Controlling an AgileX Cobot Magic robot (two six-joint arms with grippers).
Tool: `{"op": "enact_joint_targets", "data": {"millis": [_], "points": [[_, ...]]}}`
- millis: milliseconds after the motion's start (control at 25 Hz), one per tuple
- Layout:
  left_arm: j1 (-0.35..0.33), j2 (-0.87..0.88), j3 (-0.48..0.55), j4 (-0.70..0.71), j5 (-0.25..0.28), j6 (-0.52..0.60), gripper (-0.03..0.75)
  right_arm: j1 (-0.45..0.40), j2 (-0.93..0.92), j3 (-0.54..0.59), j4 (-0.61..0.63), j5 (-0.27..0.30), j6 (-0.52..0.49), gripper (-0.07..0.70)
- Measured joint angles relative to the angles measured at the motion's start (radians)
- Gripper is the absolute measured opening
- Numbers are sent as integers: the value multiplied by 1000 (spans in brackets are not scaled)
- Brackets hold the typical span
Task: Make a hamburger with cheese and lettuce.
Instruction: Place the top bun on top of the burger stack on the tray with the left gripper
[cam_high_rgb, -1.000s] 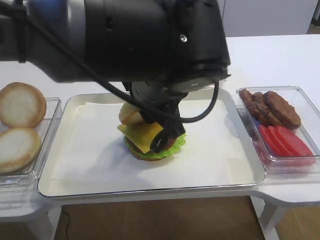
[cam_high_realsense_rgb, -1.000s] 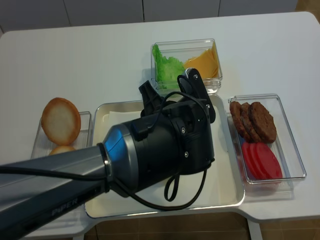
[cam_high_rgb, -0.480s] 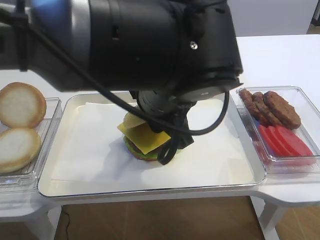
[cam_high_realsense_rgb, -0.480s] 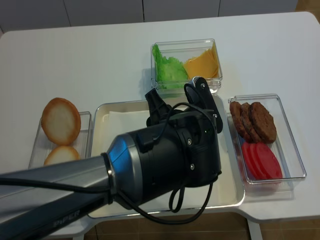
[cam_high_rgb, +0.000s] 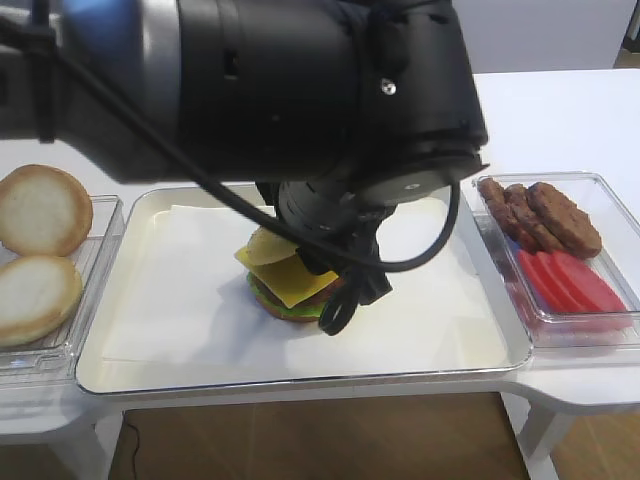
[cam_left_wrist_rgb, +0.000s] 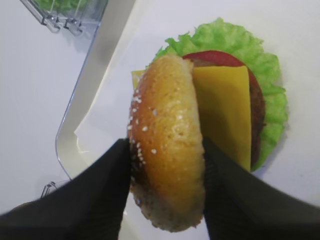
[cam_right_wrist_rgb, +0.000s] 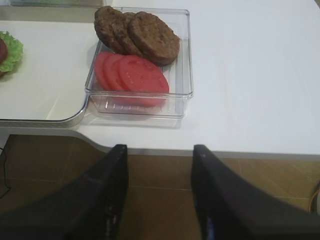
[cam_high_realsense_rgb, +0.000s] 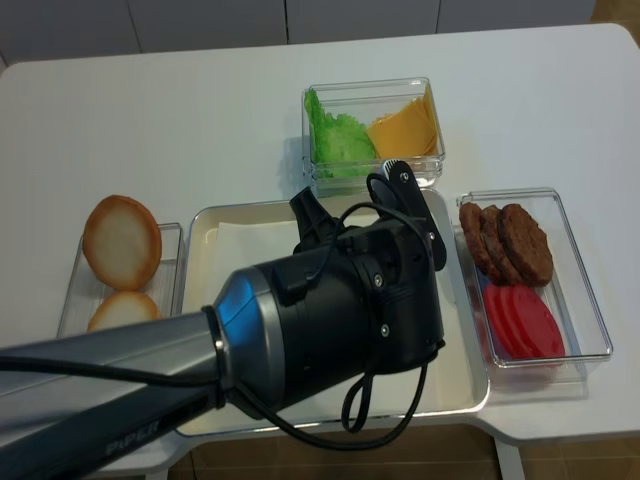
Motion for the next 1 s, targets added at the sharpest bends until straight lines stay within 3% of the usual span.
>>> {"op": "enact_joint_targets", "data": {"millis": [760, 1000], "points": [[0, 0, 0, -21, -17, -2, 315, 0, 0, 0, 0, 0, 0, 321], [0, 0, 0, -49, -41, -2, 359, 0, 0, 0, 0, 0, 0, 321]]}}
